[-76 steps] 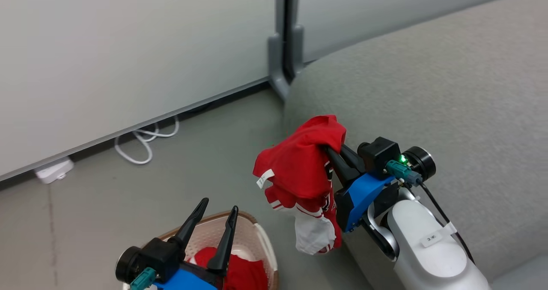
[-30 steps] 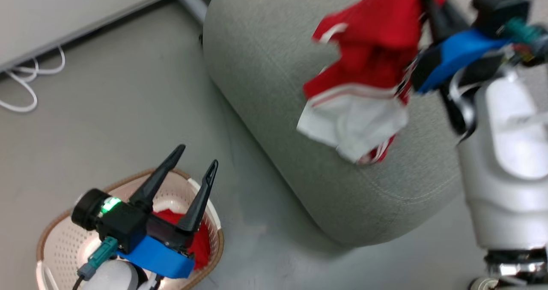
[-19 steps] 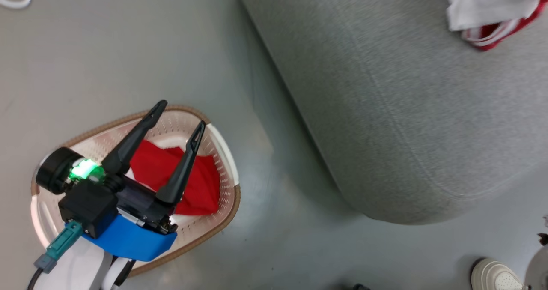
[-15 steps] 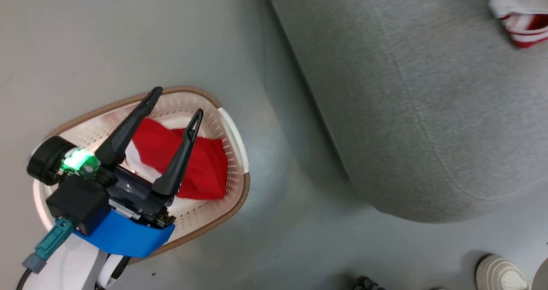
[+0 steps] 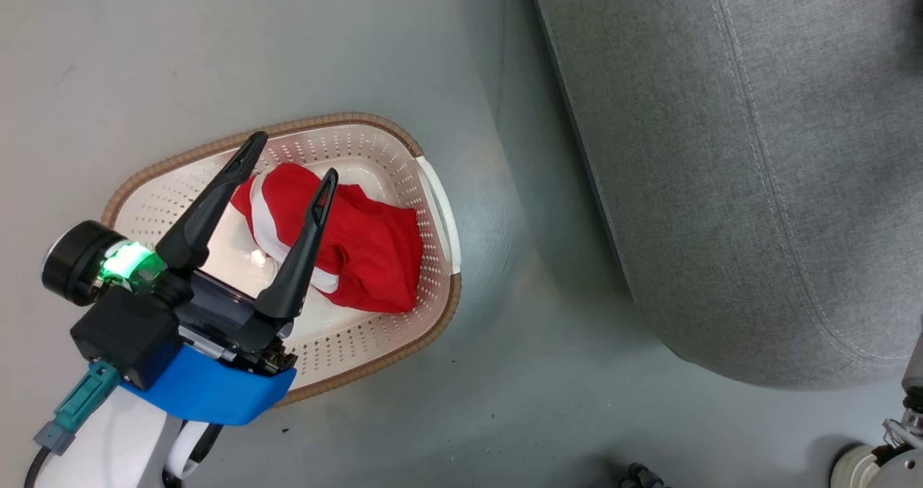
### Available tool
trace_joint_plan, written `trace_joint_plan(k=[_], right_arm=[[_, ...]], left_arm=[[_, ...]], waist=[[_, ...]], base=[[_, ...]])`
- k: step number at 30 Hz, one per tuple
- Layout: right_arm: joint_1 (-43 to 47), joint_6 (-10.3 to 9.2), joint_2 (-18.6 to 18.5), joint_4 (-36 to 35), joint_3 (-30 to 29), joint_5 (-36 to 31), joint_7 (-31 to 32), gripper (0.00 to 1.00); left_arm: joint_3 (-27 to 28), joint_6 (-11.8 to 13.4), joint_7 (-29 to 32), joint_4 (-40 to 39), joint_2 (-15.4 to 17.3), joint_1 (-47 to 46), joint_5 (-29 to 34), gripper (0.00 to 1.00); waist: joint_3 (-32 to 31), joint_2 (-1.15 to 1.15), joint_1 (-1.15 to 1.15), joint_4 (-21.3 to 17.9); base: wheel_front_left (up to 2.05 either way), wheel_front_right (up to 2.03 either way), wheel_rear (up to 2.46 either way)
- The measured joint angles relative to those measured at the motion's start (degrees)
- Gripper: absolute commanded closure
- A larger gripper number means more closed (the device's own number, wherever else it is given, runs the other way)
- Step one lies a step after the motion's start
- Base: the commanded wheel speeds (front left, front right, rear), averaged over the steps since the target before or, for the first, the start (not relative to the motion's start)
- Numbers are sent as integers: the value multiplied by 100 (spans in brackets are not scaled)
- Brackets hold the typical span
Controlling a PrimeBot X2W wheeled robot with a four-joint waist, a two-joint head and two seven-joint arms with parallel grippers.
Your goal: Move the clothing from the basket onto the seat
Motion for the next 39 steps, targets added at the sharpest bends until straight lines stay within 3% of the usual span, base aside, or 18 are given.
trace_joint_plan(k=[1, 3, 4, 14, 19, 30, 39], right_arm=[[21, 0, 14, 29, -1, -21, -8, 100], [56, 0, 27, 44, 44, -93, -75, 24], [67, 0, 23, 48, 83, -122, -97, 0], [635, 0, -80, 107, 877, -126, -237, 0], [1178, 0, -157, 105, 1467, 220, -276, 0], [2754, -1, -121, -823, 2976, 1445, -241, 0], [4068, -1, 63, -1707, 3487, 1902, -222, 0]], left_arm=[[-2, 0, 0, 18, -23, 2, -18, 0], [-10, 0, 0, 55, -65, 2, -26, 0], [-21, 0, 0, 86, -91, 2, -30, 0], [-102, 0, 1, 576, -620, 132, -201, 0], [-21, 0, 0, 977, -995, 395, -427, 0], [827, 0, 0, 1649, -1619, 1323, -452, 0], [1750, 0, -1, 1987, -1911, 1945, -163, 0]], waist=[[-33, 0, 0, 2], [-105, 0, 0, 13], [-147, 0, 0, 21], [-948, 0, -1, 128], [-1604, 0, -1, 244], [-3090, 1, -3, 618], [-3836, 1, -3, 1146]], base=[[0, 0, 0], [0, 0, 0], [0, 0, 0], [0, 0, 0], [0, 0, 0], [0, 0, 0], [0, 0, 0]])
